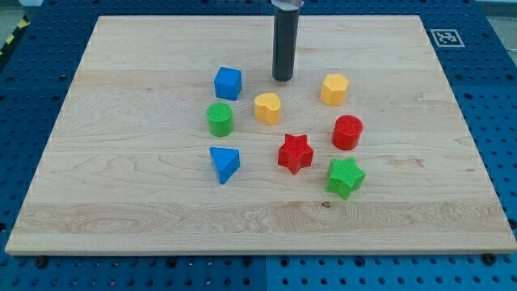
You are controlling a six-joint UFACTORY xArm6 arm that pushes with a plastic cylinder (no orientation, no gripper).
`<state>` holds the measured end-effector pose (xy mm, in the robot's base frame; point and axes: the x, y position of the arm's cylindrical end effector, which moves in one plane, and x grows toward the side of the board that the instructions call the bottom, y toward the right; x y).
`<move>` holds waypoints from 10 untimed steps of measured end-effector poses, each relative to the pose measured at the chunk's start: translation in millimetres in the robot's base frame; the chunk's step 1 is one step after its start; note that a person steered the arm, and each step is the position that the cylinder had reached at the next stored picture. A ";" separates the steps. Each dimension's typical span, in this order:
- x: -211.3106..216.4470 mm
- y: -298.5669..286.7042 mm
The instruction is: Slide the blue cube a bit left
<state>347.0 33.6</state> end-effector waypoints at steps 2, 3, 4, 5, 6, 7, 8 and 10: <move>1.0 -0.3; 0.5 -0.3; 1.8 0.3; 3.3 0.3; 6.9 0.5; 10.4 -5.8; 10.4 -34.1; 42.3 -78.9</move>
<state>389.3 -45.3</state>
